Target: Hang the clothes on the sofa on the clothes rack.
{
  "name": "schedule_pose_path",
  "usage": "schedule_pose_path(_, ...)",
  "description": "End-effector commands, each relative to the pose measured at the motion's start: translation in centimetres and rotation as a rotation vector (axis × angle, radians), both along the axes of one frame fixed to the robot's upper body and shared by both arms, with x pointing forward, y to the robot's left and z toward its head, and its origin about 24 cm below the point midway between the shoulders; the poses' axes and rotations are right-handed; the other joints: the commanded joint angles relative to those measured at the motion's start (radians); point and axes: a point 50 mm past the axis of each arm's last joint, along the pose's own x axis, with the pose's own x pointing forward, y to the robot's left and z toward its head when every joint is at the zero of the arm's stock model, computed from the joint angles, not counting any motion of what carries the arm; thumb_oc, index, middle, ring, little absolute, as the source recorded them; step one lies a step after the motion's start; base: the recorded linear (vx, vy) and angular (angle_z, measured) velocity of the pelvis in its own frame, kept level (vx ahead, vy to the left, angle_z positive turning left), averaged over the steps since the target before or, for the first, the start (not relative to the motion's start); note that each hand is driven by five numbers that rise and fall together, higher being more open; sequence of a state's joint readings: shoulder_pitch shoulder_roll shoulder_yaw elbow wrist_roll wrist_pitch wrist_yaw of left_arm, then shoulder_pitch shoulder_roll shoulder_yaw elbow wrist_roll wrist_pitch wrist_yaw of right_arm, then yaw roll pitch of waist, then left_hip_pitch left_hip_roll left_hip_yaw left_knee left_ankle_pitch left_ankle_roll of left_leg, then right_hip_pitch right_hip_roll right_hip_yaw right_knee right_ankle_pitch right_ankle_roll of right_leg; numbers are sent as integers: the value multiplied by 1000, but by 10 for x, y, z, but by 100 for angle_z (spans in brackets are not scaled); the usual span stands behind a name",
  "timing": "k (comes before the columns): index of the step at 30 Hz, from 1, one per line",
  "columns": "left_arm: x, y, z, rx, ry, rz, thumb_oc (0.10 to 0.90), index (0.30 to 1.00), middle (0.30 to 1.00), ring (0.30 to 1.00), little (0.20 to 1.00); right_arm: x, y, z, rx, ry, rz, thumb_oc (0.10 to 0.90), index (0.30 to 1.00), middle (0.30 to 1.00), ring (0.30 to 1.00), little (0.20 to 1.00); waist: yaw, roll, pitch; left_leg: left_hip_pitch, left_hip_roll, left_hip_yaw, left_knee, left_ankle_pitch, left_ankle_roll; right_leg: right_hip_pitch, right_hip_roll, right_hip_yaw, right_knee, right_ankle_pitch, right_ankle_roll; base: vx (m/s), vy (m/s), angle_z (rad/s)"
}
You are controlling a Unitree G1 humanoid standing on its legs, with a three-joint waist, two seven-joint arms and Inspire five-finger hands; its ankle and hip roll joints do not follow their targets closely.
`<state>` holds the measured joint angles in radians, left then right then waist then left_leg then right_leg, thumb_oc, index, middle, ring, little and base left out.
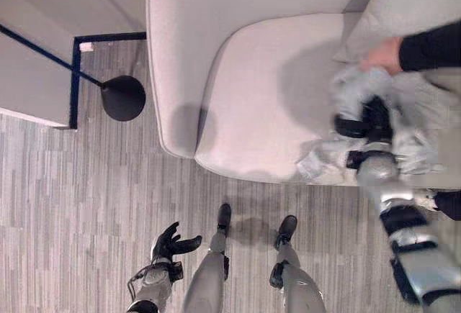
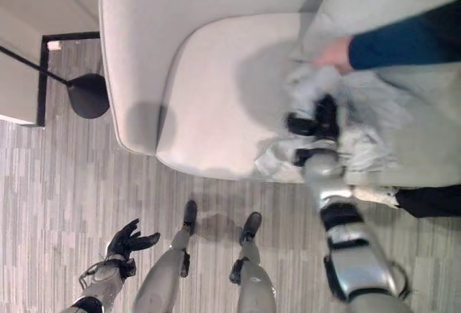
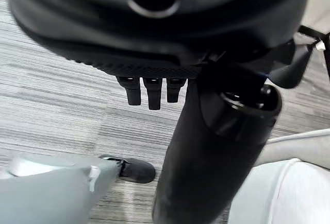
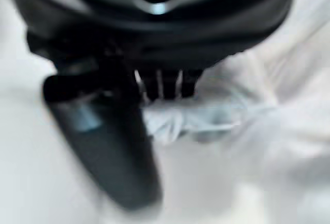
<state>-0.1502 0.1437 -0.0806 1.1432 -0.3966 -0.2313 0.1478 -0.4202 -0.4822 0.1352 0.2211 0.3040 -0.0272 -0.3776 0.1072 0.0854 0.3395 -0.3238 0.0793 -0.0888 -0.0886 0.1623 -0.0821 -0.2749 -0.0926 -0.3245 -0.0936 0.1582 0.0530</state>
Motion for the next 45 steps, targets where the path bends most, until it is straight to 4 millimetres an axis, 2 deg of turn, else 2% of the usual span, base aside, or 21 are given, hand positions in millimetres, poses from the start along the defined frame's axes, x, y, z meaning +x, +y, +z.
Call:
schedule_pose_path(1,-69,24,-25,133,260,-49,800,900,900,900,900,6,-1,11,-179,-97,-4,800,900,900,900,900,5,-70,-132,22,57,14,1,-95,-31,68,-104,38,6,-125,110,79,-55,11)
schedule_pose_path(2,-75,23,-27,141,290,-75,800,900,900,900,900,-7,5,13,-246,-130,40,800,900,900,900,900,2,-76,-147,49,65,18,1,-100,-32,96,-104,36,6,-135,108,24,-14,5)
schedule_pose_path(4,-78,24,-28,150,306,-85,800,900,900,900,900,-13,10,12,-257,-141,67,800,900,900,900,900,-2,-82,-153,72,67,21,1,-104,-32,118,-101,36,6,-141,108,33,-4,8)
schedule_pose_path(8,-87,26,-31,164,348,-95,800,900,900,900,900,-32,39,-5,-316,-111,224,800,900,900,900,900,-4,-94,-209,170,72,43,1,-124,-24,201,-101,41,6,-159,105,47,22,-8)
schedule_pose_path(14,-89,25,-31,160,354,-119,800,900,900,900,900,-43,60,-39,-332,34,388,800,900,900,900,900,7,-104,-271,238,65,55,1,-144,-14,274,-111,28,6,-170,107,47,30,-7)
schedule_pose_path(17,-90,26,-31,158,358,-121,800,900,900,900,900,-43,63,-44,-335,56,415,800,900,900,900,900,9,-107,-275,245,62,55,1,-146,-12,284,-112,25,6,-170,107,12,26,1)
schedule_pose_path(21,-100,31,-33,160,398,-132,800,900,900,900,900,-51,73,-50,-364,84,535,800,900,900,900,900,33,-128,-287,257,44,43,3,-151,-3,314,-128,-2,15,-168,112,1,61,4)
schedule_pose_path(27,-108,38,-33,161,428,-102,800,900,900,900,900,-49,77,-56,-314,107,552,800,900,900,900,900,56,-143,-289,256,19,28,7,-157,9,326,-152,-29,34,-167,120,-7,81,23)
schedule_pose_path(30,-113,46,-33,167,450,-61,800,900,900,900,900,-48,82,-57,-328,115,558,800,900,900,900,900,79,-158,-289,262,-20,11,14,-172,27,335,-188,-51,67,-165,132,2,138,17)
schedule_pose_path(38,-108,52,-30,194,435,-95,800,900,900,900,900,-47,79,-70,-364,174,520,800,900,900,900,900,80,-162,-288,287,-90,11,23,-196,63,325,-251,-49,171,-165,154,-2,152,12)
schedule_pose_path(41,-107,54,-29,204,434,-108,800,900,900,900,900,-46,69,-79,-432,218,459,800,900,900,900,900,76,-159,-286,306,-113,12,22,-205,78,313,-272,-43,242,-170,155,10,173,7)
schedule_pose_path(43,-109,54,-29,206,435,-113,800,900,900,900,900,-42,61,-83,-469,244,409,800,900,900,900,900,75,-149,-274,325,-121,24,24,-210,95,283,-288,-49,335,-162,154,7,225,7)
schedule_pose_path(44,-113,55,-29,205,445,-121,800,900,900,900,900,-38,52,-85,-527,261,365,800,900,900,900,900,75,-138,-259,347,-119,35,26,-218,106,253,-287,-63,427,-147,156,13,180,13)
schedule_pose_path(45,-113,55,-29,204,445,-121,800,900,900,900,900,-38,52,-85,-527,260,365,800,900,900,900,900,77,-139,-257,348,-121,37,27,-219,107,249,-290,-59,435,-151,157,23,184,17)
